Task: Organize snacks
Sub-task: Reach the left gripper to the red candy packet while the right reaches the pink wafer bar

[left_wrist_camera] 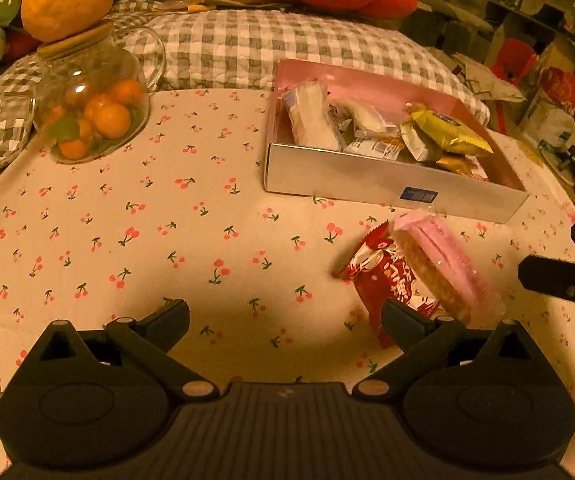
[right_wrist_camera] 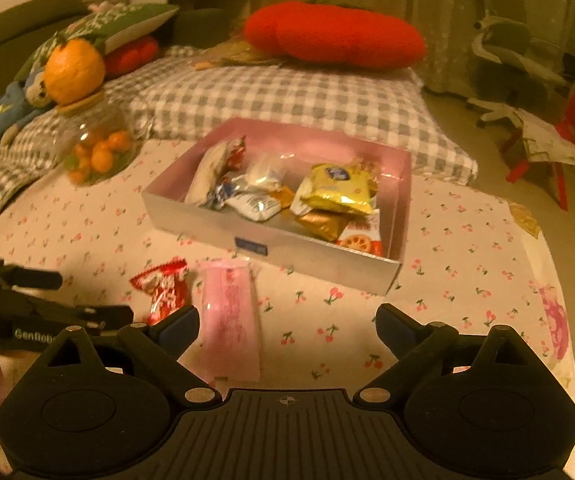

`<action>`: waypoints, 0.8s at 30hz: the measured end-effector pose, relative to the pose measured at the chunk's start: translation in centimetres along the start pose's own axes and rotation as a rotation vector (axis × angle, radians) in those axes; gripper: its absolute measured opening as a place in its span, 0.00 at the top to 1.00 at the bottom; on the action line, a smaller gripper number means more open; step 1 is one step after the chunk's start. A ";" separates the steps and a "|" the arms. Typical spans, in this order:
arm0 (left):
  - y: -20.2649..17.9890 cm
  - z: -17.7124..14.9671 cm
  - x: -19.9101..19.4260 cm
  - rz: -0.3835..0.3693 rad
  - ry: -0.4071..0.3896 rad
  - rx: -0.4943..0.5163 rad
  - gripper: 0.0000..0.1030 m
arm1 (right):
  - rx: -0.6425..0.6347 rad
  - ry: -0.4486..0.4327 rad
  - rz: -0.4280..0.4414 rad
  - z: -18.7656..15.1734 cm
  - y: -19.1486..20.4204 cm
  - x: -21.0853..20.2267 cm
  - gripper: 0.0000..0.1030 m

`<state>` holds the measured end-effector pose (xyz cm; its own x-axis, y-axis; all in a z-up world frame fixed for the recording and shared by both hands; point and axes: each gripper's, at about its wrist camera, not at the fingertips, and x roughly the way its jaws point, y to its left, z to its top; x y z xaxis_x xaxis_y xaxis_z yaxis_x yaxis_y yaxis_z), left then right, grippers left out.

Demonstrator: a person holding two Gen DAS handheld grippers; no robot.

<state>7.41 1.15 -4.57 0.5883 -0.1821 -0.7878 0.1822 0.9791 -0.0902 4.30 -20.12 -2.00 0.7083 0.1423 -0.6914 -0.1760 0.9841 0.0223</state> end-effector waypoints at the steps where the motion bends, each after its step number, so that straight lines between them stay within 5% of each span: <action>1: 0.0 0.0 0.1 -0.001 -0.001 0.000 0.01 | -0.006 0.005 -0.001 -0.1 0.1 0.1 0.06; 13: -2.2 0.9 1.2 -0.064 -0.021 -0.030 0.07 | -0.011 0.046 -0.011 -0.7 -0.3 1.3 0.06; 19: -3.0 1.1 1.8 -0.086 -0.013 -0.030 0.29 | -0.008 0.061 -0.005 -0.8 -0.2 1.7 0.06; 24: -2.7 1.0 2.0 -0.086 0.010 -0.025 0.60 | -0.015 0.078 0.004 -1.1 0.1 2.4 0.06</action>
<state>8.85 -1.97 -5.29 0.5638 -0.2647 -0.7823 0.2121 0.9619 -0.1726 5.18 -19.78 -4.46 0.6521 0.1366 -0.7457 -0.1891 0.9819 0.0145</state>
